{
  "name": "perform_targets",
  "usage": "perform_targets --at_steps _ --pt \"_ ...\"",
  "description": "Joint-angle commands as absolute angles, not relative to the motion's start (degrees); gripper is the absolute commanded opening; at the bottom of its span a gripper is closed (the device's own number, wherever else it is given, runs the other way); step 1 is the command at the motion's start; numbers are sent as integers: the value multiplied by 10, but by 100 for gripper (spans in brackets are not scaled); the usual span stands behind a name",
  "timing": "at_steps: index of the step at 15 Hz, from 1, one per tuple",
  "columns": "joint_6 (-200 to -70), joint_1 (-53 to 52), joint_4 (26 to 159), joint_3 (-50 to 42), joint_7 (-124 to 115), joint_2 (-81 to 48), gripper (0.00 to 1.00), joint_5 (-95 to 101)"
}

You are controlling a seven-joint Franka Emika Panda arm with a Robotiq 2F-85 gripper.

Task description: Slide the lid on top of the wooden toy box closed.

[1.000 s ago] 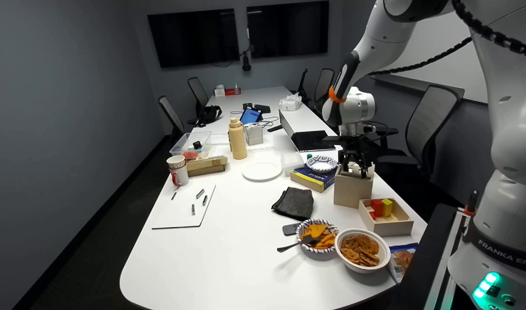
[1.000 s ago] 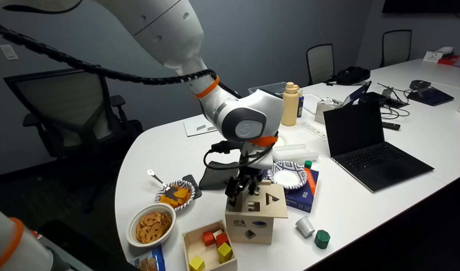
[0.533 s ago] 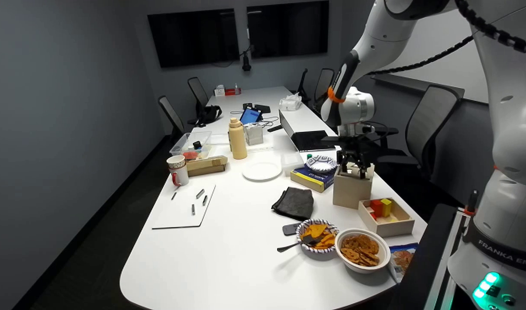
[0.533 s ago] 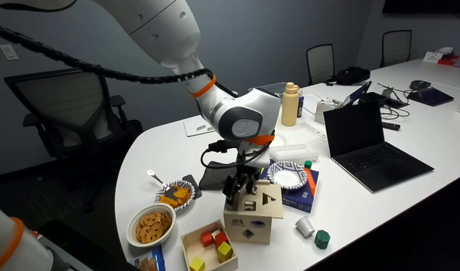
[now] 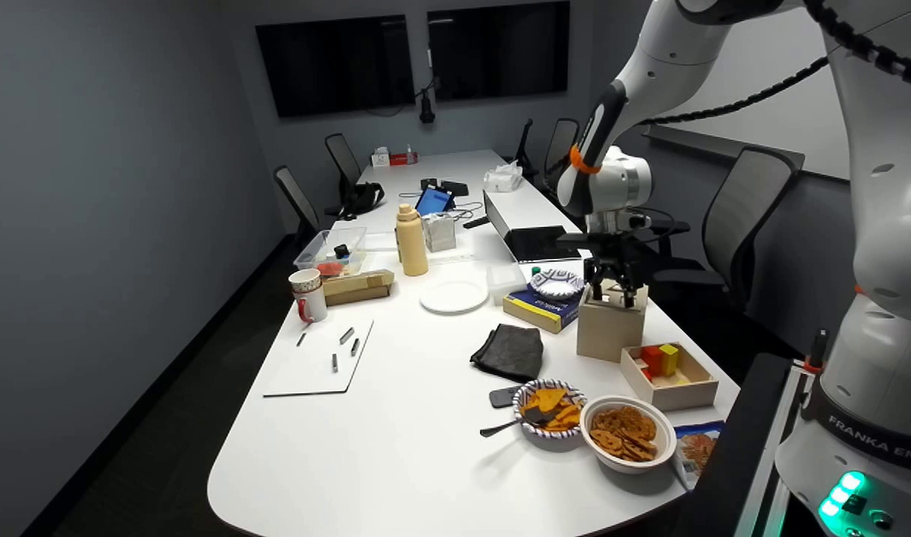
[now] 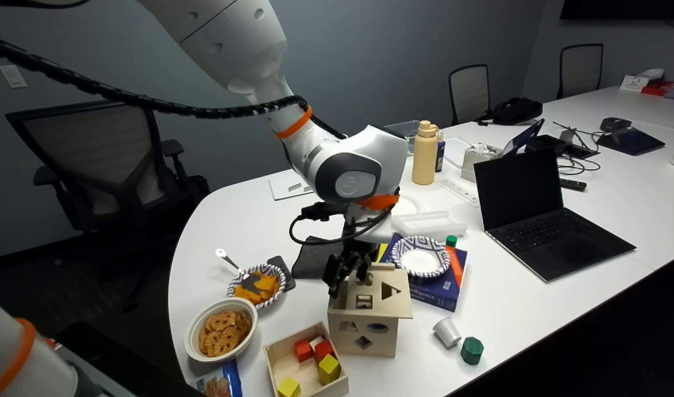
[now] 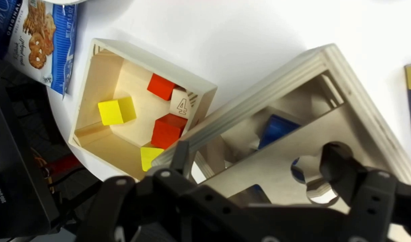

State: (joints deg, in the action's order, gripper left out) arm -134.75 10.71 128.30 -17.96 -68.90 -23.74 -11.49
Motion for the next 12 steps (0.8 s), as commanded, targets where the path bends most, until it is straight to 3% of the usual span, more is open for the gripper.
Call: perform_targets --at_steps 1,12 --pt "-1343 103 1302 -178 -692 -214 100 -111" --pt "-1327 106 1305 -169 -685 -209 100 -123"
